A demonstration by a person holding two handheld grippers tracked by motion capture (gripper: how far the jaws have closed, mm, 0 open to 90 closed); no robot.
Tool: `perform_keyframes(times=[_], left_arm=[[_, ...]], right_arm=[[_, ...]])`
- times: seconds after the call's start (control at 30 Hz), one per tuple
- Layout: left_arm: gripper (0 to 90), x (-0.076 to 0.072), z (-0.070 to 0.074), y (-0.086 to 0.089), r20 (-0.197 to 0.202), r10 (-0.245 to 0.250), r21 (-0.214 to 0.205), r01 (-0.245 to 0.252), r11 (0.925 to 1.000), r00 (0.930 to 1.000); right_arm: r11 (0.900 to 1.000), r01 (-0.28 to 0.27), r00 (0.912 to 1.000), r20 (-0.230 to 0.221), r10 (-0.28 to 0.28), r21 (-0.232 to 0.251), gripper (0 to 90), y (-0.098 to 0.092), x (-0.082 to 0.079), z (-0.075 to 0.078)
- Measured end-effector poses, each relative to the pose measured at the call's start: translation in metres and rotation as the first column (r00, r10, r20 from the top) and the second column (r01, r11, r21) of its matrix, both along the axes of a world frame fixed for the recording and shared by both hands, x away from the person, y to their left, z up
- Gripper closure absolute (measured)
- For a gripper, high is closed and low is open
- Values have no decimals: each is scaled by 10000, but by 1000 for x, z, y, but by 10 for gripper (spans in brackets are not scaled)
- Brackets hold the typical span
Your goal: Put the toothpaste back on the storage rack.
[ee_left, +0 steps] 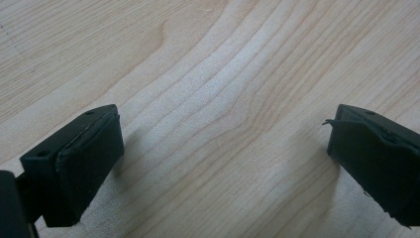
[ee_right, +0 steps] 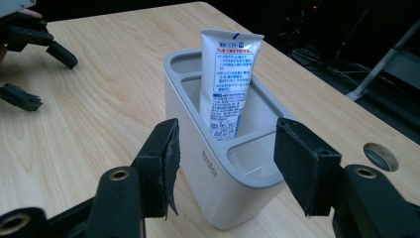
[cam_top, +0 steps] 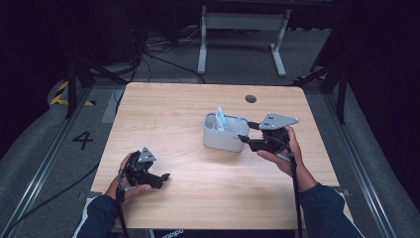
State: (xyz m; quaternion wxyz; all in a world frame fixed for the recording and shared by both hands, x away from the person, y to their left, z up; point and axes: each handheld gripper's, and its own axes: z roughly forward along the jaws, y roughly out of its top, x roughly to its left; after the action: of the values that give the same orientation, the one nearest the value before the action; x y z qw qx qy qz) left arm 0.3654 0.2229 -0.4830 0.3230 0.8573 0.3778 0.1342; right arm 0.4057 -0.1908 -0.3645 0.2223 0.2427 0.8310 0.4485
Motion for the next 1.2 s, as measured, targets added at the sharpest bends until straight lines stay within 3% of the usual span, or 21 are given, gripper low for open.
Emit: perform_keyframes(times=[0.4, 0.53, 1.0, 1.2], left_arm=[[14, 0, 0, 0, 4, 38, -12, -38, 10000, 10000], [14, 0, 0, 0, 4, 30, -4, -30, 10000, 10000], [14, 0, 0, 0, -5, 29, -6, -29, 10000, 10000], [14, 0, 0, 0, -9, 32, 6, -32, 10000, 10000]], right_arm=[[9988, 104, 9997, 231, -93, -483, 425, -17, -18, -3], [9970, 193, 9996, 236, -175, -756, 416, -26, -23, -7], [9930, 527, 9985, 175, -511, -1054, 403, -47, -33, -22], [9877, 610, 9981, 184, -589, -1441, 392, -53, -39, -32]])
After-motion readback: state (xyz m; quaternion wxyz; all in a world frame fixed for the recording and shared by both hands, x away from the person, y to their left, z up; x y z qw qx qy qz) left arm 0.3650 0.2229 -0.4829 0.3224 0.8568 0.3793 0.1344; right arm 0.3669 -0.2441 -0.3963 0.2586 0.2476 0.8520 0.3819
